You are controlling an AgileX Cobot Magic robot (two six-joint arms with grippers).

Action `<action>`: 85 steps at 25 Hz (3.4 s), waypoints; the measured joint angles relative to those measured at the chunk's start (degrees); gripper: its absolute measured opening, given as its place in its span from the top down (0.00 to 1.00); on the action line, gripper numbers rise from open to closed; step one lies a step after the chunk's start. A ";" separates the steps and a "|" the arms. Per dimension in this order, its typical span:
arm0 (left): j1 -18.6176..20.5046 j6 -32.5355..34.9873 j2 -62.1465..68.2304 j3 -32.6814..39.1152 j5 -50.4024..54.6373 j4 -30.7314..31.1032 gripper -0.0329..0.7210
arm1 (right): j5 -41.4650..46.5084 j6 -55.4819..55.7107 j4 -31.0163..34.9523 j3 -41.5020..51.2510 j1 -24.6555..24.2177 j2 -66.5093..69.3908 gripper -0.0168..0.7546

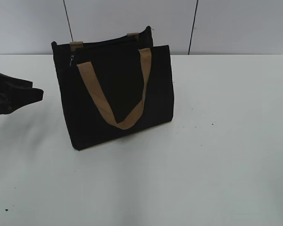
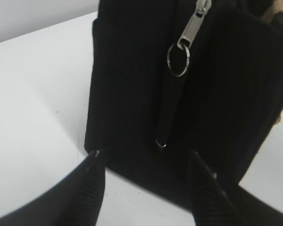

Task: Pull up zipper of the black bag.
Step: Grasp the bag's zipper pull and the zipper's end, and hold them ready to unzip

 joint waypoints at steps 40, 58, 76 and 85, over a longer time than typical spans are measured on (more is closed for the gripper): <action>-9.83 6.55 18.11 -11.77 -0.03 -1.40 0.92 | -0.06 0.05 0.56 0.00 0.00 0.00 0.32; -6.86 -6.09 9.51 -11.41 -4.04 6.77 0.93 | -1.28 -28.11 15.00 -23.69 0.08 41.76 0.34; -5.76 -6.82 9.45 -11.41 2.79 7.69 0.93 | -8.44 -38.96 10.79 -62.33 30.07 91.98 0.41; -5.76 -8.18 9.45 -11.41 2.84 7.73 0.93 | -16.10 -53.95 10.72 -77.71 39.01 108.92 0.41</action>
